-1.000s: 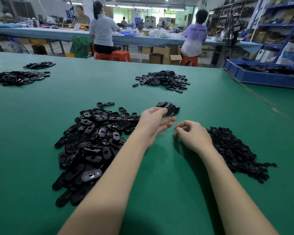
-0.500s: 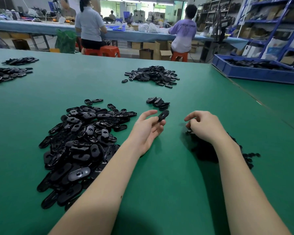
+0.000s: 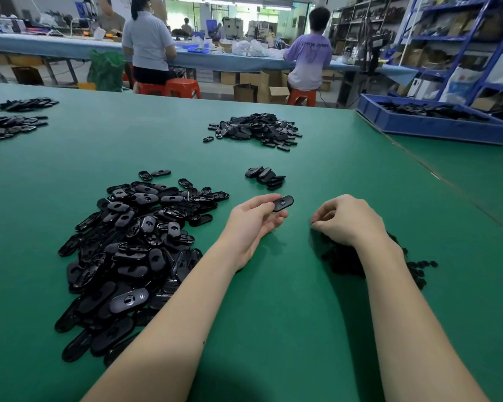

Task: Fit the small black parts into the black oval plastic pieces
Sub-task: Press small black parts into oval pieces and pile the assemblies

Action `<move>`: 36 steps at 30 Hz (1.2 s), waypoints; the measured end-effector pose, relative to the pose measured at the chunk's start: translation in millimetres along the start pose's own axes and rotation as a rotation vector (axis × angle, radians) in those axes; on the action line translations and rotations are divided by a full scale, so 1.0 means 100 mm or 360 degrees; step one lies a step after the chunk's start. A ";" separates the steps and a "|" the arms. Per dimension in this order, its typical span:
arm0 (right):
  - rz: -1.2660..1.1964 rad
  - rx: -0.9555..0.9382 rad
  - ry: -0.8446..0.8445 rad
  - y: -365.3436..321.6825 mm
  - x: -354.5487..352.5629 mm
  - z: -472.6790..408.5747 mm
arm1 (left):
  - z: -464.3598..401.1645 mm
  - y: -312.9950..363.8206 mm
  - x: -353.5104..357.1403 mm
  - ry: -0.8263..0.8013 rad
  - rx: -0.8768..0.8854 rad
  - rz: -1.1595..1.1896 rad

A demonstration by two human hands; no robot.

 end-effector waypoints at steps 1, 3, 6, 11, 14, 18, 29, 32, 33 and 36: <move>-0.0078 -0.0002 0.0023 0.00 0.01 0.00 | 0.00 0.00 0.00 0.0005 0.0005 0.0002; -0.0351 0.0003 0.0066 -0.02 0.03 -0.01 | 0.00 0.00 0.00 0.0016 0.0019 -0.0004; -0.0913 0.0063 0.0098 -0.08 0.06 0.01 | -0.01 0.00 0.00 0.0030 0.0025 0.0015; -0.1364 0.0113 0.0002 -0.18 0.11 0.07 | -0.03 0.00 -0.01 0.0047 0.0017 0.0072; -0.1416 0.0117 -0.0037 -0.20 0.12 0.10 | -0.03 0.00 -0.02 0.0051 0.0036 0.0070; -0.1456 0.0136 -0.0034 -0.21 0.14 0.11 | -0.03 0.00 -0.03 0.0054 0.0062 0.0024; -0.1473 0.0232 -0.0001 -0.24 0.13 0.09 | -0.02 -0.01 -0.03 0.0029 0.0103 0.0028; -0.1428 0.0243 -0.0028 -0.24 0.14 0.08 | -0.02 0.00 -0.03 0.0020 0.0123 0.0015; -0.1412 0.0247 -0.0031 -0.24 0.14 0.08 | -0.01 0.00 -0.03 0.0018 0.0127 0.0009; -0.1390 0.0256 -0.0036 -0.24 0.16 0.07 | -0.01 0.00 -0.03 0.0005 0.0132 -0.0002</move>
Point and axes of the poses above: each hand's wrist, its own z-axis away from the middle knuckle, its own x-axis out of the palm, y = z × x, the point moved 4 cm from there along -z, towards the middle knuckle, and after that the axes turned 13 degrees about y, right-handed, at the moved point
